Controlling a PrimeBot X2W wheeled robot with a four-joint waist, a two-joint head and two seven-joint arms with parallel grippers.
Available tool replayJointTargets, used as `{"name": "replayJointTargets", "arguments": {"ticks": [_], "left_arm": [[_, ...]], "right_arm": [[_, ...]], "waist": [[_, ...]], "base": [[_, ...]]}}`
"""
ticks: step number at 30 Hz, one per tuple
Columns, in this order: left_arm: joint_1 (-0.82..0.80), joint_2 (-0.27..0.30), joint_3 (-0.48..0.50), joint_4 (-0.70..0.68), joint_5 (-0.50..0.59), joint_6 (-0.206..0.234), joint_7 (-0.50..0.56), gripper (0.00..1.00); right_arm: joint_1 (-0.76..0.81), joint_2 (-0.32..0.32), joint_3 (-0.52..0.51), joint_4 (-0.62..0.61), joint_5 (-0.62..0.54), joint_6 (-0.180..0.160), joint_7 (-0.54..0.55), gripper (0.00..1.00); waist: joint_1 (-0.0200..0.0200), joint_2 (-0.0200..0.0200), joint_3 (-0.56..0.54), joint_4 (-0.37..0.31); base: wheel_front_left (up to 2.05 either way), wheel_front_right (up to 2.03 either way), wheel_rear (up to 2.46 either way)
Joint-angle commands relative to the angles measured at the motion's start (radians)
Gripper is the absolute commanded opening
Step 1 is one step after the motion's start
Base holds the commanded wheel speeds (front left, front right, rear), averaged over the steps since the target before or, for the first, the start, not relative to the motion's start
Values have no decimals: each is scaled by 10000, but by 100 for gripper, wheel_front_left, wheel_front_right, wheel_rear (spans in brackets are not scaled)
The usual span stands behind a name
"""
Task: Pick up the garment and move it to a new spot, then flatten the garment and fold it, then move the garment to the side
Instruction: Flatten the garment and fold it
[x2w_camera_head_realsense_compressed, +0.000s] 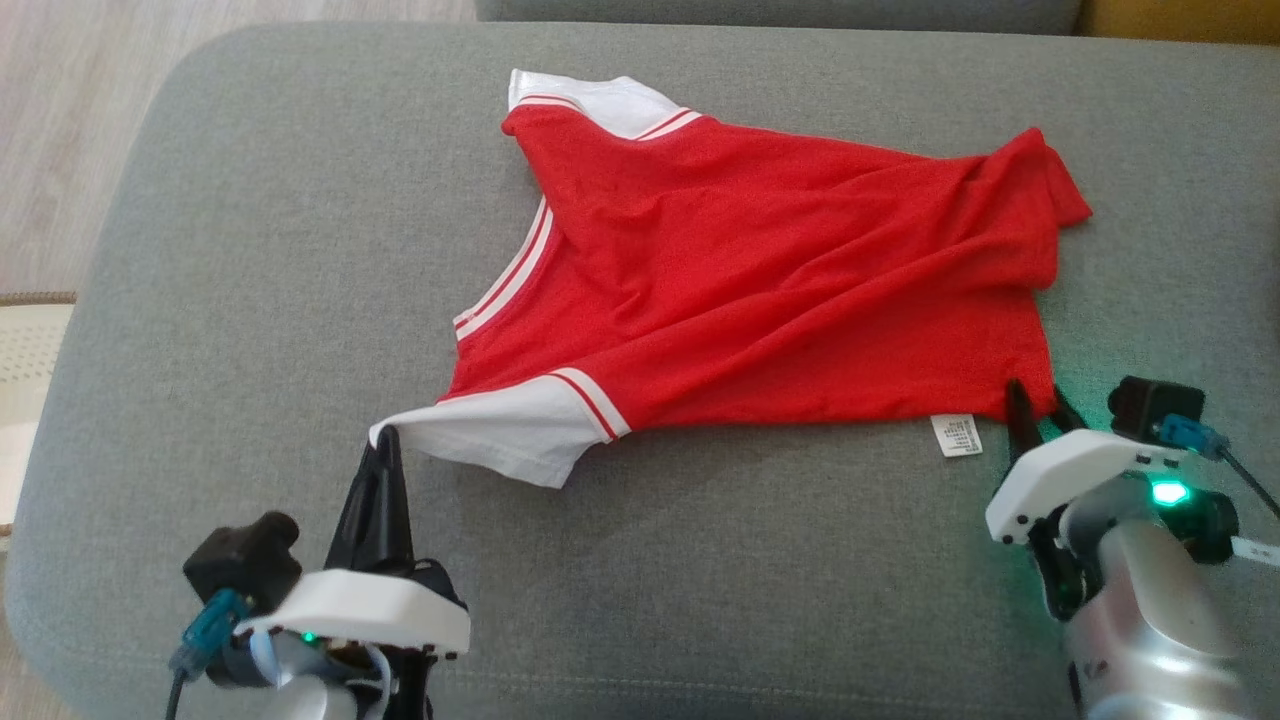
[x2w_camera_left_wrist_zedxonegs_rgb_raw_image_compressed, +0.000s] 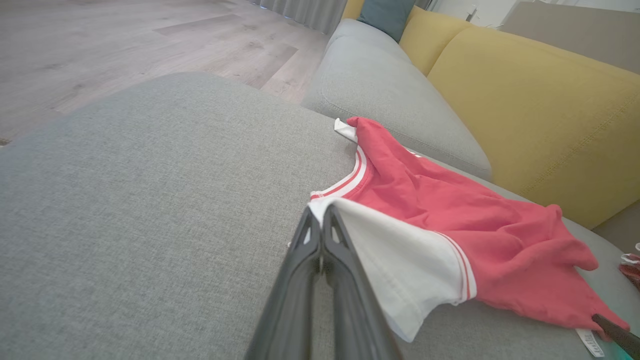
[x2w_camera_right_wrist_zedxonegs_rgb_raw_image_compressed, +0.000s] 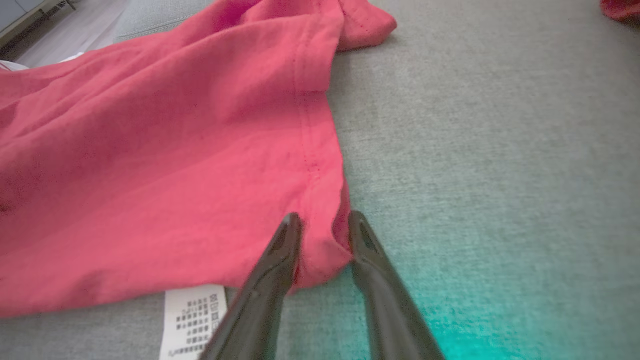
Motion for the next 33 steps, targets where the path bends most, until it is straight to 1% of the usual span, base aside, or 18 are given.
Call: {"name": "replayJointTargets", "arguments": {"ticks": [1,2,6,10,13,16,20,24,28,33], "left_arm": [[-504,103,364,-272,39,26,-114,0],[-515,105,368,-263,39,30,-121,0],[-556,113,381,-280,51,39,-155,0],[-613,136,433,-349,56,13,-203,0],[-753,172,504,-488,51,-49,-245,0],[-993,276,580,-757,106,-100,-270,0],[-1395,525,767,-1386,174,-138,-244,0],[-1952,1065,868,-2325,549,-148,49,0],[-2631,1647,1000,-3529,1007,-75,584,0],[-3623,2374,1165,-5152,1645,-54,1343,0]], "right_arm": [[-307,-22,431,157,203,-9,166,22],[-356,-22,492,277,299,-9,205,0],[-522,-22,723,472,751,-9,46,0],[-594,-22,932,376,1022,-9,-238,0],[-629,-22,1238,20,1359,-9,-564,0],[-576,-35,1650,-735,1712,-9,-929,0],[-351,-270,2097,-2198,2126,-9,-1211,0],[59,-686,2460,-4222,2415,-9,-1358,0],[648,-988,2283,-6372,2363,-9,-1138,0],[1267,-1023,1796,-9256,2132,-9,-552,0]], "waist": [[-1,0,-2,-15],[-1,0,-7,-22],[-1,0,-58,-88],[-1,0,-178,-194],[-1,0,-382,-352],[-1,0,-633,-549],[-1,0,-1024,-878],[-1,0,-1424,-1161],[-1,0,-1796,-1397],[-1,0,-2001,-1658]], "base": [[0,0,0],[0,0,0],[0,0,0],[0,0,0],[0,0,0],[0,0,0],[0,0,0],[0,0,0],[0,0,0],[0,0,0]]}}
